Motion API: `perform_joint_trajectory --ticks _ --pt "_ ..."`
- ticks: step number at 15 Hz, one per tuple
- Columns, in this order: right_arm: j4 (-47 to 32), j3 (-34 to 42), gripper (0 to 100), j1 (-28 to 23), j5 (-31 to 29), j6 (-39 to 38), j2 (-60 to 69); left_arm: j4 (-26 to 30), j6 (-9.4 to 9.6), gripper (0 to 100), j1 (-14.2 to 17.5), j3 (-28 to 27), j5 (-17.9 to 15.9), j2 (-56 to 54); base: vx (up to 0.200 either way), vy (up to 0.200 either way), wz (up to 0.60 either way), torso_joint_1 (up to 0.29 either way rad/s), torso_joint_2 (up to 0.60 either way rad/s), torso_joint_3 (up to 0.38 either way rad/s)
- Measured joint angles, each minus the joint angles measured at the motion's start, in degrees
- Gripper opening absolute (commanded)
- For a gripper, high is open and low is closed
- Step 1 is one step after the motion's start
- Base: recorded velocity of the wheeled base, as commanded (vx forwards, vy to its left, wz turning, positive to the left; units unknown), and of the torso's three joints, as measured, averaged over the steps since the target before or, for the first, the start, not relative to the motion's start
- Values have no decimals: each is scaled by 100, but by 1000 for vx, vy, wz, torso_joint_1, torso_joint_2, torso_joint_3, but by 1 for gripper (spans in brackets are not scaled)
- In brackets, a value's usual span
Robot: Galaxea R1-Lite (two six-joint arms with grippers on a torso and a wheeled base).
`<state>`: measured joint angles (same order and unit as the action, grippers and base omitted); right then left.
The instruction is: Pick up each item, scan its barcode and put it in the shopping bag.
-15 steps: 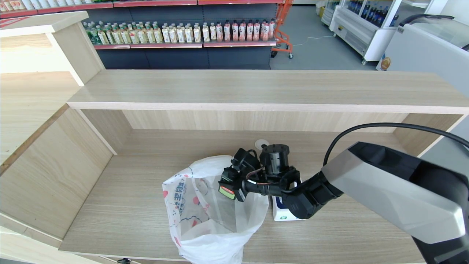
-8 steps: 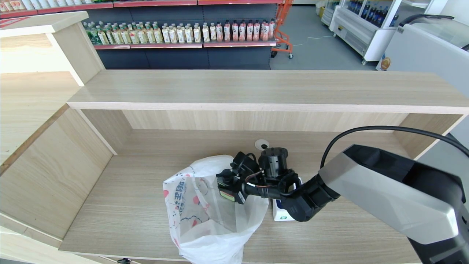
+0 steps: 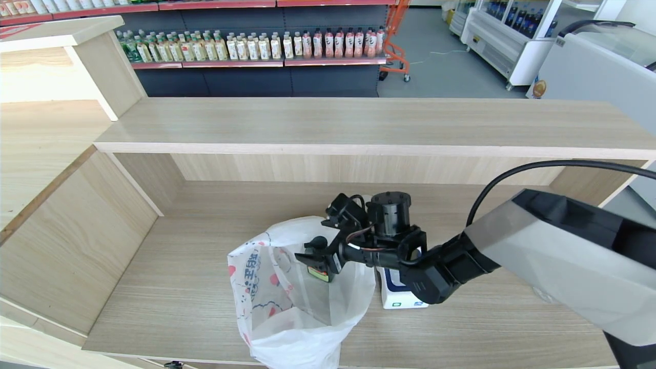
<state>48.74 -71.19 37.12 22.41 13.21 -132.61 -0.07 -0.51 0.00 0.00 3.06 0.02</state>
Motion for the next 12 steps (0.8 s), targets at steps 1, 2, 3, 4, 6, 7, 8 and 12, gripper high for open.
perform_joint_trajectory --ticks 1,2,3,4,6,7,8,12 --pt "9 132 100 -9 -2 -158 212 0 0 100 0 0 0 0 0 0 0 0 0 0" --pt "59 284 100 -38 0 -304 419 0 0 100 0 0 0 0 0 0 0 0 0 0" --pt "110 472 100 -93 0 -427 623 0 0 100 0 0 -2 0 0 0 0 0 0 0" --pt "145 684 100 -146 -7 -532 837 0 2 100 0 0 0 0 0 0 0 0 0 0" --pt "219 1141 100 -223 -71 -699 1302 0 0 100 0 0 0 0 0 0 0 0 0 0" --pt "261 1389 100 -243 -180 -818 1565 0 0 100 0 0 0 0 0 0 0 0 0 0" --pt "277 1585 100 -261 -446 -919 1801 0 0 100 0 0 -2 0 0 0 0 0 0 0" --pt "-202 2677 100 -319 -1998 -1193 3424 0 0 100 0 0 0 0 0 0 0 0 0 0"
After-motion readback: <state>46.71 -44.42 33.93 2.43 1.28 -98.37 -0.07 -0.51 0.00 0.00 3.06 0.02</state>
